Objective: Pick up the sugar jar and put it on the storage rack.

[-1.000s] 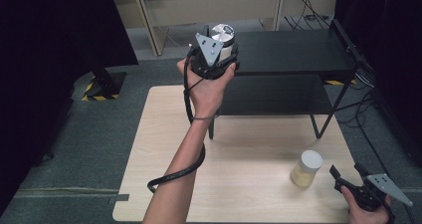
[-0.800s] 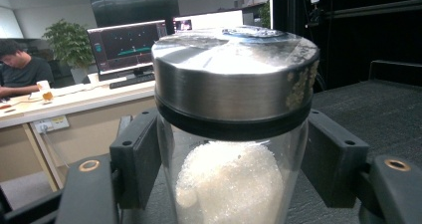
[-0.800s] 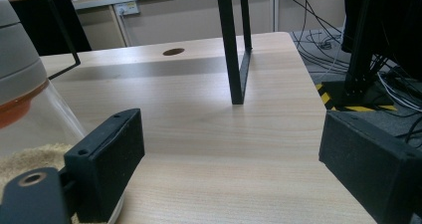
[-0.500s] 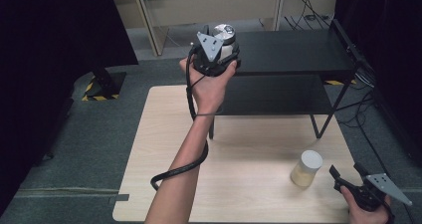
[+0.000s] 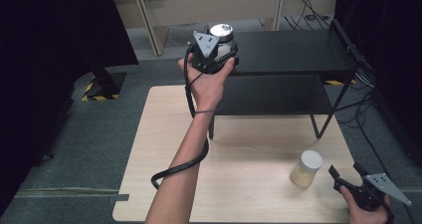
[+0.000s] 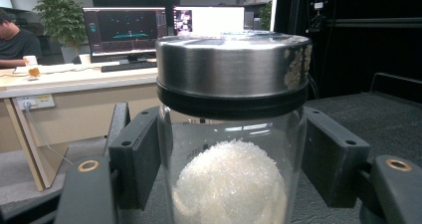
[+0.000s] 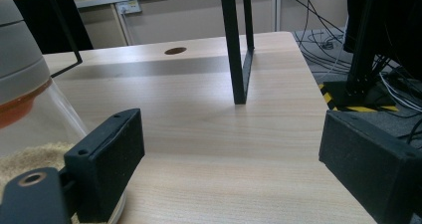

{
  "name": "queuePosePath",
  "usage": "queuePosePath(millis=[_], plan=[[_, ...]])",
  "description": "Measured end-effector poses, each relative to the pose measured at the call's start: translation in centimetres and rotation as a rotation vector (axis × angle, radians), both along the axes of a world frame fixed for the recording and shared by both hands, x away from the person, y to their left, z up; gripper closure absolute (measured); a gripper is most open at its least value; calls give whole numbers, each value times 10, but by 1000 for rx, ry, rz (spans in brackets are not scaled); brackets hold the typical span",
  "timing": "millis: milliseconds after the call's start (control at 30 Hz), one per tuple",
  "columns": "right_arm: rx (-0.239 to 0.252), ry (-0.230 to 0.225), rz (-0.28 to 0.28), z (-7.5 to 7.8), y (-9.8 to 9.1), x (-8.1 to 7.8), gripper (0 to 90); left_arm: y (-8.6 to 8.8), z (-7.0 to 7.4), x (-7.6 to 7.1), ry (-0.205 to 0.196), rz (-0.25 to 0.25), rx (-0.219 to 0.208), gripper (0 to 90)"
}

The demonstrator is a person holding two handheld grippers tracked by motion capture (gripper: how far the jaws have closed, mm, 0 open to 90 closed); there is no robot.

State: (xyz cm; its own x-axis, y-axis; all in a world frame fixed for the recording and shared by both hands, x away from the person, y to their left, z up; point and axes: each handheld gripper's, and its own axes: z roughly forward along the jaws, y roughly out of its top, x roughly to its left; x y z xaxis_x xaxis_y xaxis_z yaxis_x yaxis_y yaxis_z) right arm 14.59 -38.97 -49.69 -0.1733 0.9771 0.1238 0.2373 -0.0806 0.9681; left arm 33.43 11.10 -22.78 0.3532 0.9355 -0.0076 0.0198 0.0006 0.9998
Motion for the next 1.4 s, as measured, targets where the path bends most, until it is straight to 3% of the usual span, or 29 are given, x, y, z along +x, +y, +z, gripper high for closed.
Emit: queuePosePath(millis=[300, 400, 433, 533, 1000, 1400], plan=[[0, 1, 2, 0, 0, 0, 109, -1, 2, 0, 1, 6, 15, 288], [-1, -1, 2, 0, 0, 0, 109, -2, 3, -1, 4, 14, 12, 230], [-1, 0, 2, 0, 0, 0, 109, -2, 3, -2, 0, 20, 4, 166], [-3, 1, 2, 0, 0, 0, 109, 0, 1, -4, -11, 27, 13, 144], [-10, 3, 1, 1, 1, 1, 108, 14, -22, -38, -108, 4, 49, 147], [-14, 2, 0, 1, 2, 1, 108, 25, -46, -60, -150, -30, 60, 148]])
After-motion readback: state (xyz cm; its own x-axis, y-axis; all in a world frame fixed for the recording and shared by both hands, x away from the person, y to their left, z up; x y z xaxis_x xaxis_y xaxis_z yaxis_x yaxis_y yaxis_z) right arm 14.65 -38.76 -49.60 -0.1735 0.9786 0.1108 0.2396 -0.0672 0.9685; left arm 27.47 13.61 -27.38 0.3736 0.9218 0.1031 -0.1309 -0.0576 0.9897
